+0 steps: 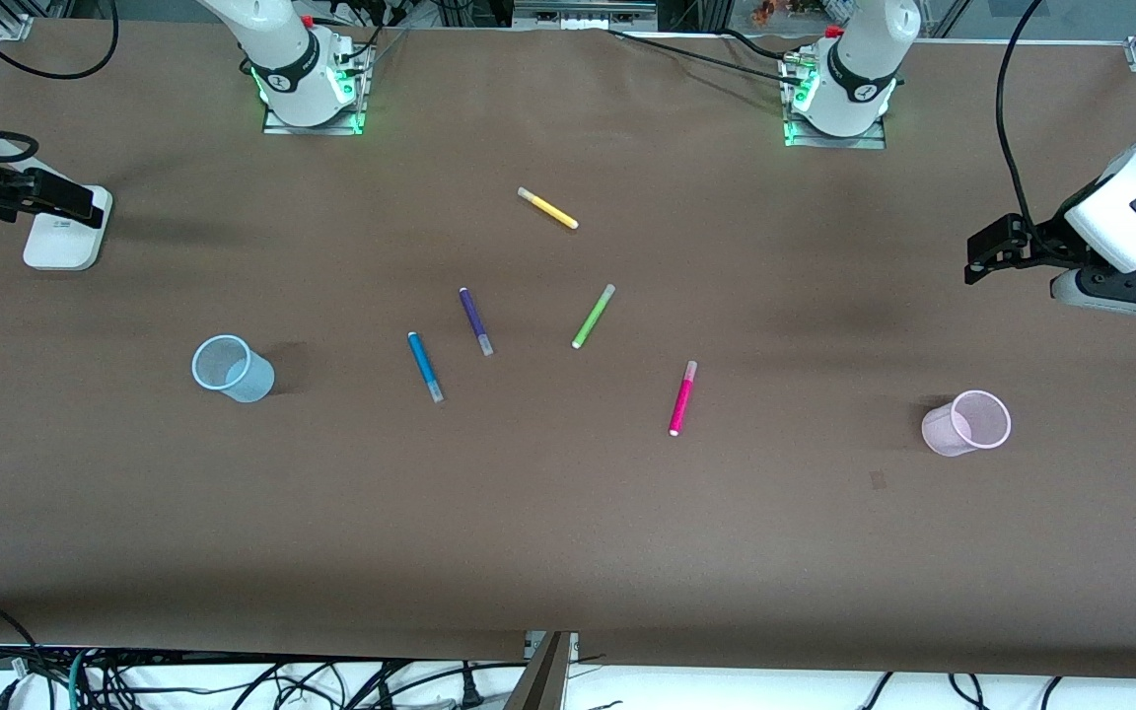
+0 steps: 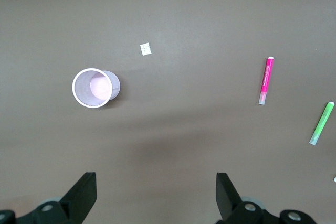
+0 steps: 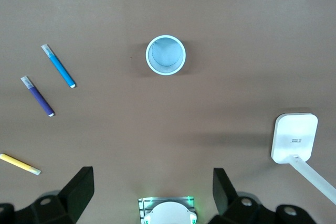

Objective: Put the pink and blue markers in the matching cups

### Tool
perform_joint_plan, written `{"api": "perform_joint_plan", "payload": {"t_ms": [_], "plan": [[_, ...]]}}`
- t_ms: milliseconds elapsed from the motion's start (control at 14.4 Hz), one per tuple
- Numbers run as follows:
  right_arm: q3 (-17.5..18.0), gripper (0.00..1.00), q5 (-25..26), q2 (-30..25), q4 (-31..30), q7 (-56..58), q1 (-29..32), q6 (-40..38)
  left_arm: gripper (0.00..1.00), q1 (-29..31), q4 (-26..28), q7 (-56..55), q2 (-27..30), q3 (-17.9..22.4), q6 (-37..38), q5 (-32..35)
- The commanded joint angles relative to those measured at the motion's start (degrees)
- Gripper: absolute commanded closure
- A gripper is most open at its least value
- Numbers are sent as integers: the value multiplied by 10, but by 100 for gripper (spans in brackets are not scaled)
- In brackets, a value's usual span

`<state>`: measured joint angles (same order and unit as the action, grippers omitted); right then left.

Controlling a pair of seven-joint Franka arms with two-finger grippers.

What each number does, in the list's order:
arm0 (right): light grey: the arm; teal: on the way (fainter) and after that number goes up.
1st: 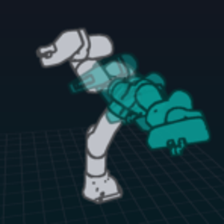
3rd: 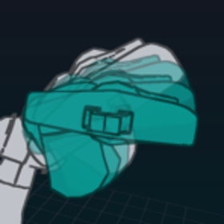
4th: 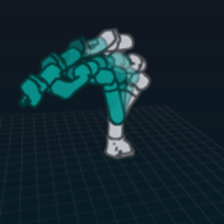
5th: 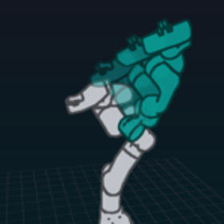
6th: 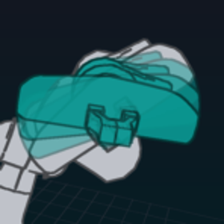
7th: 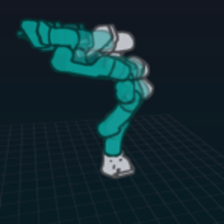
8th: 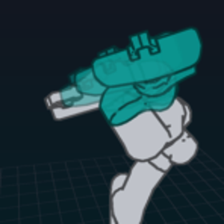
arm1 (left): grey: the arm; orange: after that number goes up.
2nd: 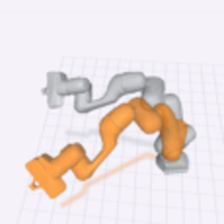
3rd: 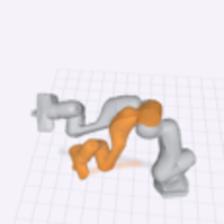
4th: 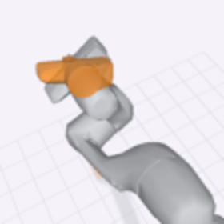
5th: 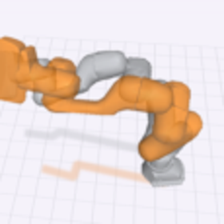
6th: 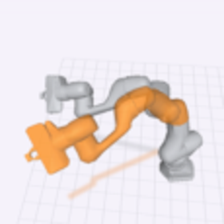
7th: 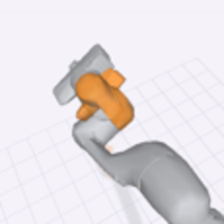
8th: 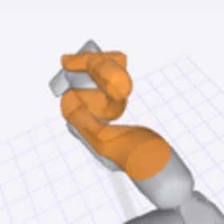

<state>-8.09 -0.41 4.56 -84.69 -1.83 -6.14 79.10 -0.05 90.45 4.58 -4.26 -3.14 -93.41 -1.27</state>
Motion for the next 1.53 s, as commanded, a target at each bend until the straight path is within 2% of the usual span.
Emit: {"api": "perform_joint_plan", "payload": {"t_ms": [0, 557, 766, 1114, 1462], "plan": [[0, 0, -10, 1, 4, 4, 4, 0, 0, 2, 11, -7, 11, -2, 2, -13], [2, 0, -11, 2, 4, 2, 6, 2, 0, 2, 11, -9, 11, -2, 2, -13], [2, 0, -14, 9, 3, -7, 1, 30, 0, 2, 10, -9, 11, -2, 2, -13], [7, 0, -15, 58, 3, -1, -22, 41, 0, 2, 10, -9, 11, -2, 2, -13], [7, 0, -14, 112, 3, -6, -91, 106, 0, 2, 10, -8, 11, -2, 2, -13]]}}
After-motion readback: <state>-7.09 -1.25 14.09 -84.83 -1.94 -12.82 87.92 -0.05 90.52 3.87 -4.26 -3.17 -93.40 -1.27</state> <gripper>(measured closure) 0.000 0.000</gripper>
